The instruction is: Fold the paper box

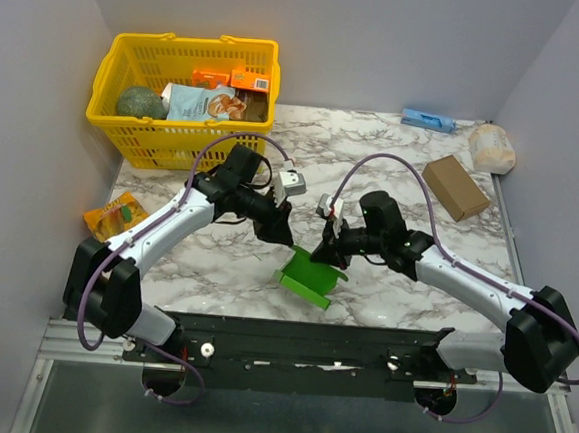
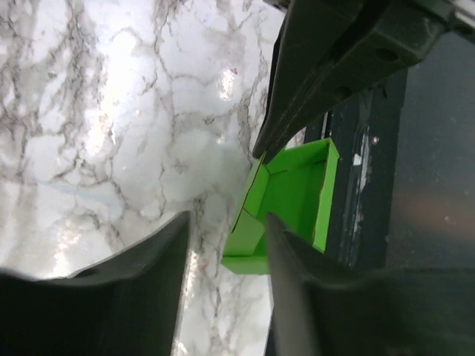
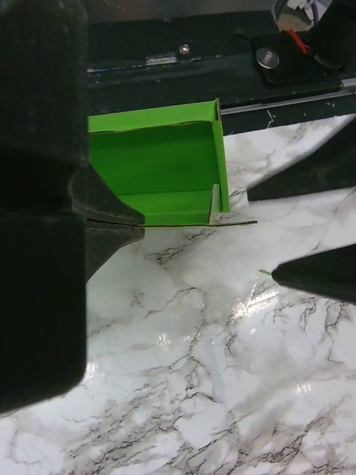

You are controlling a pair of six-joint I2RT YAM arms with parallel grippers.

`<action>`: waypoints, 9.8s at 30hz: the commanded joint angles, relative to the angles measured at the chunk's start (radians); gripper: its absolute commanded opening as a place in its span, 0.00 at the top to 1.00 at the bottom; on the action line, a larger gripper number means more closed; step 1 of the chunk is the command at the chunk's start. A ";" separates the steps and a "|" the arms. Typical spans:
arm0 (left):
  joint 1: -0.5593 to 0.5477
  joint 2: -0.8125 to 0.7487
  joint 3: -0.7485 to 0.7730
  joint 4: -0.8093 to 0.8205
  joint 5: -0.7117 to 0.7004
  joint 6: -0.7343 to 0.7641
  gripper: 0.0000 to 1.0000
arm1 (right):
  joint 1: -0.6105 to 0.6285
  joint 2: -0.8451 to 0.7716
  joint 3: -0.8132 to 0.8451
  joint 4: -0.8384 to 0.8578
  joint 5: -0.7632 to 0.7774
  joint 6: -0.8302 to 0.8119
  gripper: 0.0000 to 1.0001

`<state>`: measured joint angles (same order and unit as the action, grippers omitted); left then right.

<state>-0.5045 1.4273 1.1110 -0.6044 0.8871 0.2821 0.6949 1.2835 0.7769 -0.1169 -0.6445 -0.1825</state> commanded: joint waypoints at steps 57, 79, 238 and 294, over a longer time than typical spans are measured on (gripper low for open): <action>-0.161 -0.436 -0.267 0.440 0.090 -0.348 0.23 | -0.195 -0.046 0.325 -0.287 -0.538 0.150 1.00; -0.193 -0.444 -0.338 0.558 0.069 -0.357 0.99 | -0.176 -0.164 0.197 -0.357 -0.479 0.150 0.24; -0.381 -0.120 -0.045 0.345 -0.585 -0.595 1.00 | 0.083 -0.167 0.202 -0.507 0.465 0.035 0.75; -0.491 -0.119 -0.336 0.572 -0.818 -0.730 1.00 | 0.083 -0.164 0.150 -0.448 0.456 0.046 0.76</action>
<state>-0.9627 1.3071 0.8406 -0.0410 0.0254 -0.4316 0.7734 1.1366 0.9344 -0.7288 -0.1940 -0.1463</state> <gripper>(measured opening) 0.007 0.368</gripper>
